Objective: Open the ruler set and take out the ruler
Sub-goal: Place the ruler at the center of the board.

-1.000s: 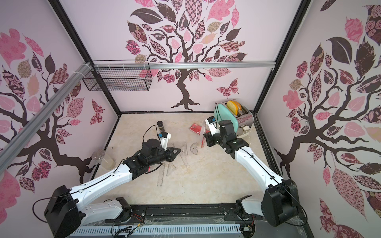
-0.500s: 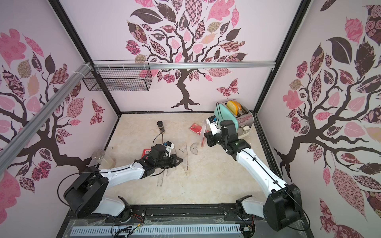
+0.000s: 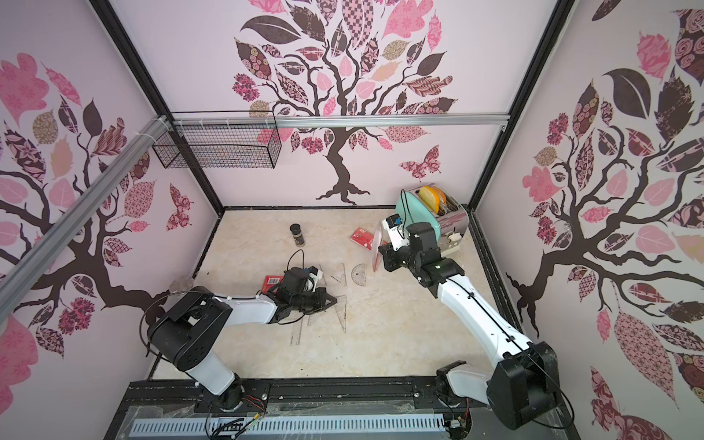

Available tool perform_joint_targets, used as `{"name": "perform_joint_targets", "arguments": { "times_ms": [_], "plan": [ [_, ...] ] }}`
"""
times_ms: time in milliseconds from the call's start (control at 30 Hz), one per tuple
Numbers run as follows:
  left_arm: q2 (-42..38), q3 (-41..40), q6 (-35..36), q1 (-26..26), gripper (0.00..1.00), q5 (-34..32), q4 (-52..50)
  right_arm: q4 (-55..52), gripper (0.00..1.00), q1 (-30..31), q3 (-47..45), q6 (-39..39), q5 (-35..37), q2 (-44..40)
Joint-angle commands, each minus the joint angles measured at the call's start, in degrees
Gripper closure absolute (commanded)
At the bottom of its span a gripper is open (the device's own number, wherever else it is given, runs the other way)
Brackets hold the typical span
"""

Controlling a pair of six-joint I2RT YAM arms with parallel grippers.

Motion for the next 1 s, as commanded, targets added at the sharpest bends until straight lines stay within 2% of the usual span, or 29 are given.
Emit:
{"name": "perform_joint_targets", "arguments": {
  "times_ms": [0,167,433,600,967],
  "plan": [
    [1.6,0.2,1.6,1.0,1.0,0.7,0.4,-0.6,1.0,-0.4,-0.3,-0.5,0.7,-1.3],
    [2.4,0.5,2.2,2.0,1.0,1.1,-0.6,-0.5,1.0,-0.3,-0.3,-0.6,0.8,-0.8],
    [2.5,1.3,3.4,2.3,0.81,1.0,-2.5,-0.5,1.0,-0.4,-0.4,-0.6,1.1,-0.7],
    [1.7,1.4,3.6,2.6,0.75,0.6,-3.2,-0.6,1.0,-0.4,-0.4,-0.6,1.0,-0.8],
    [-4.5,3.8,7.5,2.7,0.68,-4.7,-12.2,-0.5,1.0,-0.5,-0.4,-0.6,1.1,-1.2]
  ]
}}
